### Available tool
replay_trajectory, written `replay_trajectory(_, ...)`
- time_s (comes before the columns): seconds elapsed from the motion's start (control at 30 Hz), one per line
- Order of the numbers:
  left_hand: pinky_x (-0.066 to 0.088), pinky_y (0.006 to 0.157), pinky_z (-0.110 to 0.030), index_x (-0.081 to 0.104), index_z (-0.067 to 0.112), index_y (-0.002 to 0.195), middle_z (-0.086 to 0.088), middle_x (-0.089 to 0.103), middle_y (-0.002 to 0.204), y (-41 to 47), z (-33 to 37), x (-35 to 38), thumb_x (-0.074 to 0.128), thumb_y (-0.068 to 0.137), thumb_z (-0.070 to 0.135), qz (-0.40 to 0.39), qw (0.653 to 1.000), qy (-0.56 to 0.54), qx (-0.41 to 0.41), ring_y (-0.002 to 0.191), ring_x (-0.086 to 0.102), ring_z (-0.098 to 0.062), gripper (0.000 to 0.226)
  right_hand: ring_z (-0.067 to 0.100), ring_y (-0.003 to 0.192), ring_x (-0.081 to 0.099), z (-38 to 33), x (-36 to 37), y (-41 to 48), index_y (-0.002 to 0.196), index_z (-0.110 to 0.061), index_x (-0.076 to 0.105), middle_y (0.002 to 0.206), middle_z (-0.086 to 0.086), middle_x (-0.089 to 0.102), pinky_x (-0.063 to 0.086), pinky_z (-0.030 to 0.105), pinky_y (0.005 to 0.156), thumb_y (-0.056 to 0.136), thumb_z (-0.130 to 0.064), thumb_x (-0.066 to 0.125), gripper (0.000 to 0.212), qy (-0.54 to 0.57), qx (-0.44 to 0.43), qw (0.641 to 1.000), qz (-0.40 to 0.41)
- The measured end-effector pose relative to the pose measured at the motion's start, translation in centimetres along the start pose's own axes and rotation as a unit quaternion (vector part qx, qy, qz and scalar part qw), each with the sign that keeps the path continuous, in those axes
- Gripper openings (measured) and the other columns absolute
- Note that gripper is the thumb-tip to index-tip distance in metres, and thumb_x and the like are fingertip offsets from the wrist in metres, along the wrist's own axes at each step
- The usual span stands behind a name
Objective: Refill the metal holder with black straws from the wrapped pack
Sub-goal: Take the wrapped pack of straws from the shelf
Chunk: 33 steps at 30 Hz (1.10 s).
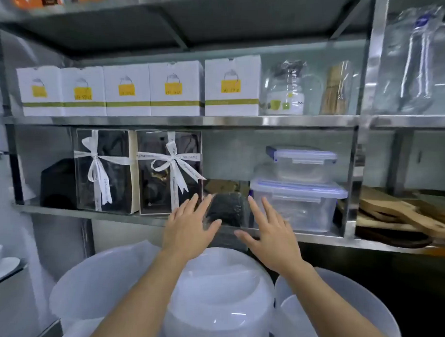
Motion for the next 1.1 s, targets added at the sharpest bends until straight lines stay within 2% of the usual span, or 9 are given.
replay_trajectory(0.17,0.019,0.116,-0.045,0.017,0.040,0.145,-0.002,0.010,0.159,0.7,-2.6,5.7,0.049,0.084,0.055,-0.143,0.983,-0.088,-0.070,0.144,0.014,-0.030,0.070,0.028,0.145,0.012,2.3,6.0,0.4,0.147,-0.034,0.004,0.159,0.005,-0.003,0.021,0.044,0.115,0.085,-0.055,0.051,0.080,0.190,0.145,0.957,-0.162)
replay_trajectory(0.33,0.043,0.089,-0.028,0.046,0.021,0.130,-0.004,0.059,0.122,0.5,-3.4,6.8,0.063,0.080,0.035,-0.149,0.941,-0.283,-0.113,0.105,0.056,-0.021,0.055,0.021,0.122,0.047,1.6,7.1,-0.6,0.145,-0.019,0.027,0.146,0.006,0.040,0.039,0.029,0.096,0.091,-0.032,0.055,0.063,0.353,0.188,0.893,-0.205)
replay_trajectory(0.6,0.051,0.087,-0.038,0.065,0.011,0.093,-0.003,0.065,0.079,0.4,-4.1,3.5,0.045,0.092,0.010,-0.031,0.904,-0.399,-0.152,0.080,0.065,-0.025,0.020,0.022,0.098,0.063,1.6,3.9,-0.1,0.104,-0.011,0.061,0.109,0.011,0.064,0.054,0.029,0.080,0.091,-0.012,0.054,0.015,0.466,0.223,0.850,-0.103)
replay_trajectory(0.7,0.053,0.082,-0.042,0.057,0.007,0.113,-0.005,0.064,0.080,0.0,-4.0,2.4,0.035,0.091,-0.004,-0.023,0.902,-0.409,-0.138,0.067,0.064,-0.020,0.033,0.022,0.094,0.065,1.4,1.3,0.0,0.090,-0.016,0.061,0.102,0.009,0.066,0.055,0.031,0.079,0.091,-0.017,0.054,0.007,0.475,0.215,0.852,-0.052)
replay_trajectory(0.77,0.052,0.077,-0.038,0.045,0.017,0.129,-0.008,0.058,0.107,-0.3,-3.4,2.3,0.045,0.083,-0.014,-0.058,0.916,-0.379,-0.116,0.083,0.062,-0.021,0.056,0.022,0.089,0.066,1.2,-0.4,0.0,0.089,-0.014,0.064,0.099,0.011,0.068,0.055,0.030,0.076,0.091,-0.019,0.055,0.010,0.482,0.207,0.851,-0.030)
replay_trajectory(0.87,0.045,0.099,-0.048,0.029,0.041,0.137,-0.004,0.034,0.141,-1.2,-2.2,2.5,0.074,0.071,0.002,-0.109,0.919,-0.367,-0.096,0.124,0.042,-0.028,0.090,0.020,0.078,0.066,0.1,-2.9,-0.4,0.090,-0.010,0.065,0.090,0.011,0.069,0.053,0.026,0.066,0.091,-0.022,0.054,0.017,0.497,0.177,0.849,-0.017)
replay_trajectory(0.93,0.040,0.104,-0.050,0.036,0.047,0.132,0.000,0.034,0.140,-1.1,-1.2,1.4,0.081,0.065,0.013,-0.086,0.926,-0.362,-0.070,0.129,0.036,-0.025,0.088,0.020,0.071,0.066,-0.6,-4.5,-0.8,0.087,-0.008,0.067,0.080,0.009,0.069,0.052,0.026,0.062,0.090,-0.025,0.055,0.021,0.522,0.155,0.839,-0.017)
replay_trajectory(1.03,0.042,0.101,-0.041,0.057,0.026,0.122,0.003,0.055,0.121,-0.7,0.3,-0.2,0.084,0.061,0.024,-0.058,0.916,-0.395,-0.043,0.113,0.051,-0.016,0.067,0.019,0.063,0.065,-1.5,-6.6,-1.3,0.084,-0.004,0.067,0.071,0.009,0.070,0.050,0.028,0.059,0.087,-0.034,0.057,0.032,0.574,0.129,0.808,-0.038)
replay_trajectory(1.1,0.048,0.083,-0.027,0.069,-0.001,0.089,0.003,0.069,0.080,-0.6,1.2,-2.0,0.083,0.063,0.026,-0.017,0.885,-0.463,-0.040,0.075,0.062,-0.007,0.040,0.017,0.058,0.064,-2.3,-8.1,-1.7,0.086,-0.001,0.066,0.069,0.008,0.071,0.048,0.027,0.057,0.084,-0.043,0.057,0.042,0.609,0.088,0.787,-0.053)
Point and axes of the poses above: each hand's wrist, its own y-axis towards the middle knuckle, its own x-axis out of the palm, z = x × y, the point moved 10 cm from there along y, towards the middle knuckle
